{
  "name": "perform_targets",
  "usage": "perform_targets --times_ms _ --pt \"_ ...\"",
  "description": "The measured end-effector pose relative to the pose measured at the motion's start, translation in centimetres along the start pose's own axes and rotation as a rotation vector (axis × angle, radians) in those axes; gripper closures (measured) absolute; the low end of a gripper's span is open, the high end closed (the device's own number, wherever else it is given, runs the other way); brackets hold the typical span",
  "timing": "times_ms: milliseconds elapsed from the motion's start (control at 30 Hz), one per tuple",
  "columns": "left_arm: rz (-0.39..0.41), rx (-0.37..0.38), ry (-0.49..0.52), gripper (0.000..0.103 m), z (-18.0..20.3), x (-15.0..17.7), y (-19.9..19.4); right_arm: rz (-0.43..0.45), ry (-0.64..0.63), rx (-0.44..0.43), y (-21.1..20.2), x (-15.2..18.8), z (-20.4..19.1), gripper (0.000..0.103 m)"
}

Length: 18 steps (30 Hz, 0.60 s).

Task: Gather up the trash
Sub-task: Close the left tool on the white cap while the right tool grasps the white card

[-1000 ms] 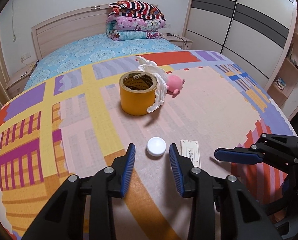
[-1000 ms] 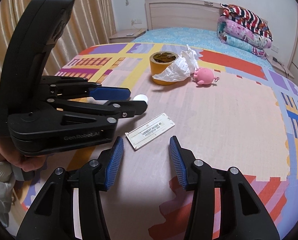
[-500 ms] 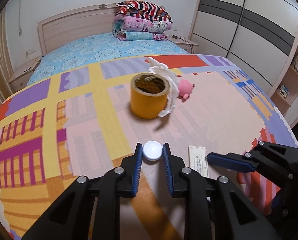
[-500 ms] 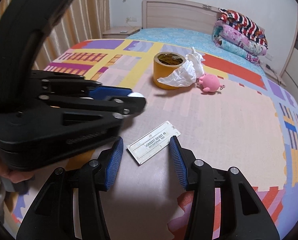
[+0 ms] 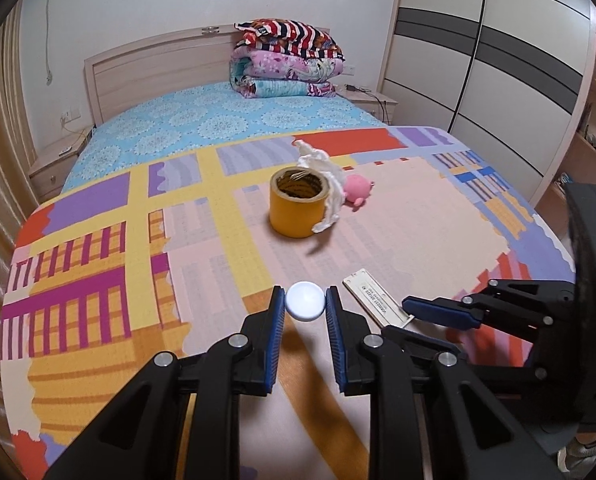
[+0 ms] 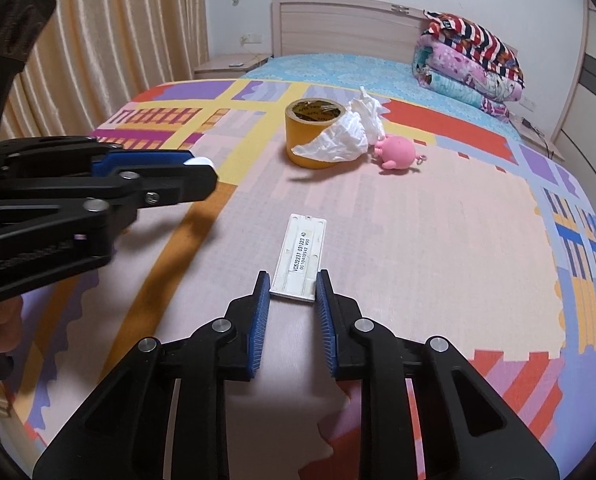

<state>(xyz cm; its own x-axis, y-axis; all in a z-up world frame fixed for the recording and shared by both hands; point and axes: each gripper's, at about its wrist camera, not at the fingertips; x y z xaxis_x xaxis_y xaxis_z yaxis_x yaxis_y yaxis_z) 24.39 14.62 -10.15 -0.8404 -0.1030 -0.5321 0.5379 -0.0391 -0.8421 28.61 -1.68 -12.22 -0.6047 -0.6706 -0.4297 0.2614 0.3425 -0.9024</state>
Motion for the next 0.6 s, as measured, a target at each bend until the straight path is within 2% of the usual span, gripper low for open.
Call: perform_targets --times_ms 400,600 --pt "0.035 -0.001 0.000 0.083 2.3 2.5 -3.4 0.030 0.008 -0.013 -2.5 2.0 0.3 0.079" --pt "0.052 -0.005 0.016 0.083 4.1 4.0 -5.4 0.070 -0.013 -0.007 -5.1 3.5 -0.3 0.079"
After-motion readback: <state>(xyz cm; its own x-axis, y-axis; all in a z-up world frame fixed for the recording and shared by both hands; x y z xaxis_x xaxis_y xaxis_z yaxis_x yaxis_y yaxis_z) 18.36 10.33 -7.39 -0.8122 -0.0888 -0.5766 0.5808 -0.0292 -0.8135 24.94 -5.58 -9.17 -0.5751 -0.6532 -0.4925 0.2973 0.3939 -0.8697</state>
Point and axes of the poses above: each gripper's, at about its wrist camera, not at the fingertips, and y roughly the way its jaws point, z to its right, x to its underside, and after that the axes turned 11 degrees about -z, right-handed
